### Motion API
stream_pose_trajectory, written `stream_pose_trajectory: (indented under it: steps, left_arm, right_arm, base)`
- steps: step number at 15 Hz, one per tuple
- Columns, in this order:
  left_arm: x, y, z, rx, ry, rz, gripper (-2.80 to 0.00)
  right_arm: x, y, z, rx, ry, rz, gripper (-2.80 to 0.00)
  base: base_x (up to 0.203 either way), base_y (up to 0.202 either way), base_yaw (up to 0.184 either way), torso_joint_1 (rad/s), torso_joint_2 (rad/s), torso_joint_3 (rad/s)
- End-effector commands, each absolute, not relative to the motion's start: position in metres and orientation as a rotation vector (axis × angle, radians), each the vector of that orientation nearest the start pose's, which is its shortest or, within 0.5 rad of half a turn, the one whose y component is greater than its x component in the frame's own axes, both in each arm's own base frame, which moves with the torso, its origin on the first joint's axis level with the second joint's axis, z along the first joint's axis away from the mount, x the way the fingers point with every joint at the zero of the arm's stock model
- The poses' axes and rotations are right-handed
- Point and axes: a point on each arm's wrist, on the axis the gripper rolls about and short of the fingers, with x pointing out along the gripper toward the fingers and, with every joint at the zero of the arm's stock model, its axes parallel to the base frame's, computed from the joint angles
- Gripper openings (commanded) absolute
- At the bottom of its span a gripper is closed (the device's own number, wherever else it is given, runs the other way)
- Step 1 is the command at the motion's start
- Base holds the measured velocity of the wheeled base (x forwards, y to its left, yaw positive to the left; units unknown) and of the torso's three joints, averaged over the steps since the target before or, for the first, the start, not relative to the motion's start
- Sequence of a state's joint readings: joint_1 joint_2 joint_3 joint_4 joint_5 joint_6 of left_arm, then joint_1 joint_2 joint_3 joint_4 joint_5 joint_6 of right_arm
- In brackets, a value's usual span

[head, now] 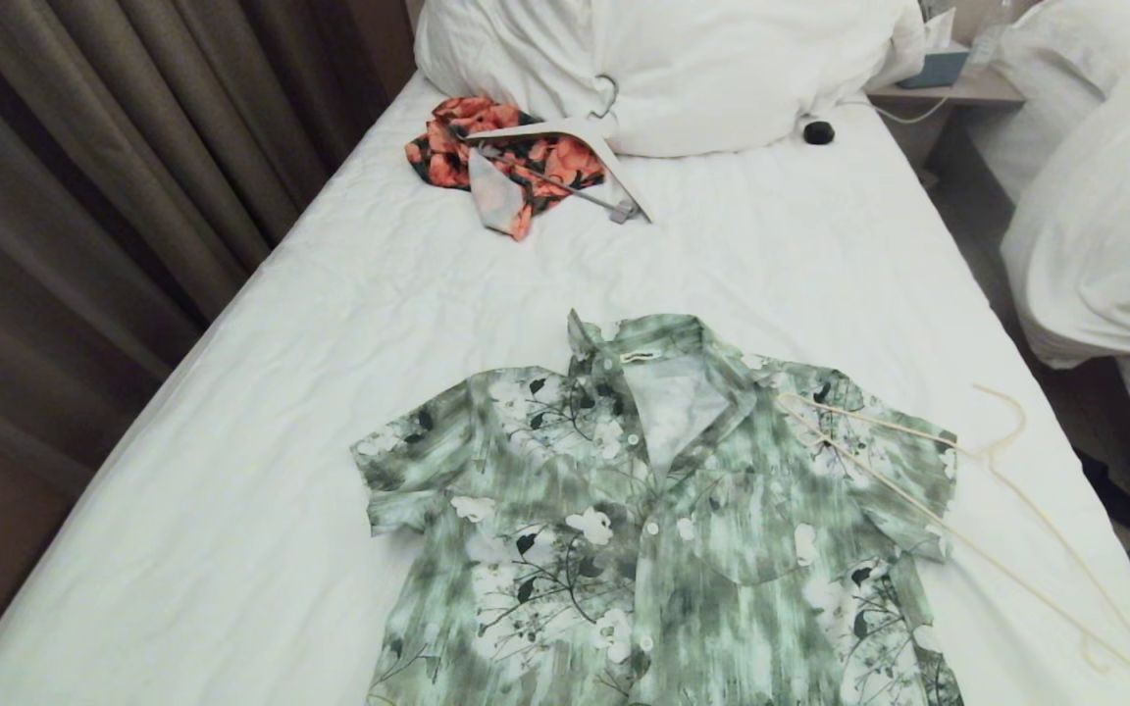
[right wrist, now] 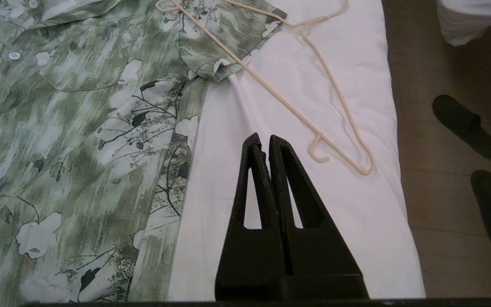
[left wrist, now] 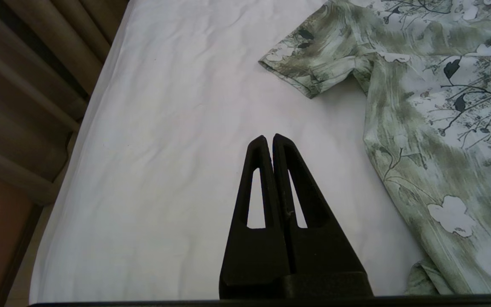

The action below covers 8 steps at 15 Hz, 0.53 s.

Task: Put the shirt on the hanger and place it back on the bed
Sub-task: Lift the shirt and hanger

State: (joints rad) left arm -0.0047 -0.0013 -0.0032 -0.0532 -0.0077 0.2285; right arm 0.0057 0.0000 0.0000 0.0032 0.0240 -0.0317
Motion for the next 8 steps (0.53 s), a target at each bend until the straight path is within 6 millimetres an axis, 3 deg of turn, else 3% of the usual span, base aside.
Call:
stream_pose_trajectory:
  steps: [1, 8]
  left_arm:
    - [-0.0232, -0.0001, 0.0818, 0.23, -0.058, -0.006, -2.8]
    - [-0.0232, -0.0001, 0.0818, 0.23, -0.058, -0.006, -2.8]
  right_arm:
    - [-0.0228, 0.0004, 0.0752, -0.032, 0.003, 0.031, -2.8]
    - [-0.0244, 0.0007, 0.0833, -0.1, -0.01, 0.045, -2.8]
  base:
    - [0.0, 0.0, 0.0, 0.0, 0.0, 0.0]
    - [0.0, 0.0, 0.0, 0.0, 0.0, 0.0]
